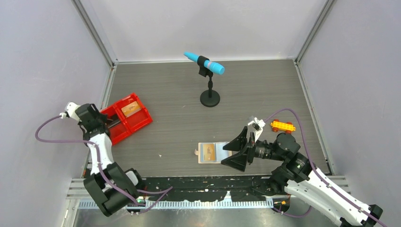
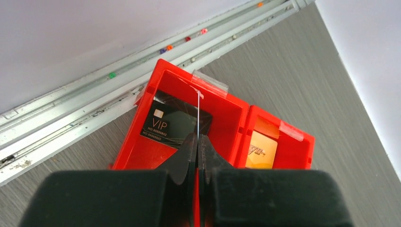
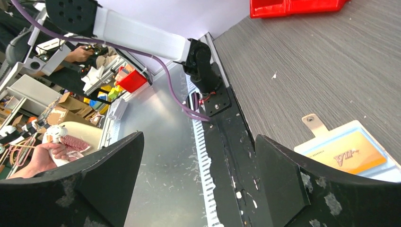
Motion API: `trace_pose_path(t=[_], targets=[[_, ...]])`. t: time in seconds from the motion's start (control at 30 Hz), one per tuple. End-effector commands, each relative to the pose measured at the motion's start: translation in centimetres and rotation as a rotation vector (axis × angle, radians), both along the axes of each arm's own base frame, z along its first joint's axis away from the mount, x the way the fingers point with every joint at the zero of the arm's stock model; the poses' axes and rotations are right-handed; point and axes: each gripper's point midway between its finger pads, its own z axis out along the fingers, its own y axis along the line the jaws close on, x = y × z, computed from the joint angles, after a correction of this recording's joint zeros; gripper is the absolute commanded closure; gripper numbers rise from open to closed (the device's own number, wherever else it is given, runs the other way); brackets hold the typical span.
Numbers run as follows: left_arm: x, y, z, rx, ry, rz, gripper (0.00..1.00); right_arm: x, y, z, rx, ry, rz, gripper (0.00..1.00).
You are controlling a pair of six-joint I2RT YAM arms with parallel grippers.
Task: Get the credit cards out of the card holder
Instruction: Place the credit card in the storage box.
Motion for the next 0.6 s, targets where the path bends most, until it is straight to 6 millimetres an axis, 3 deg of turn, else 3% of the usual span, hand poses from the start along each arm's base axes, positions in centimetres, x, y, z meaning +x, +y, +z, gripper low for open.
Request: trace_pose_path(t=[0.0,0.13,0.33,0.57], targets=[[1.9,0.4,1.9,0.038,-0.038,-0.069,1.00,0.0,-0.1,0.3,-0.018,-0.018,-0.001,0.05],[2.2,0.4,0.9,0.020,-0.013,-0.079,1.00,0.2,-0.1,0.5,-0.016,-0.020,-0.012,0.05],[4.5,-0.3,1.1,0.019,-0.027,-0.202,1.00,0.3,0.1,0.3,0.005,0.007,-0.015,0.05],[5.1,-0.2,-0.3,0.001,0.004,-0.224,1.00,0.2,0.1,0.3,0.009,0.011,-0.008,0.04]])
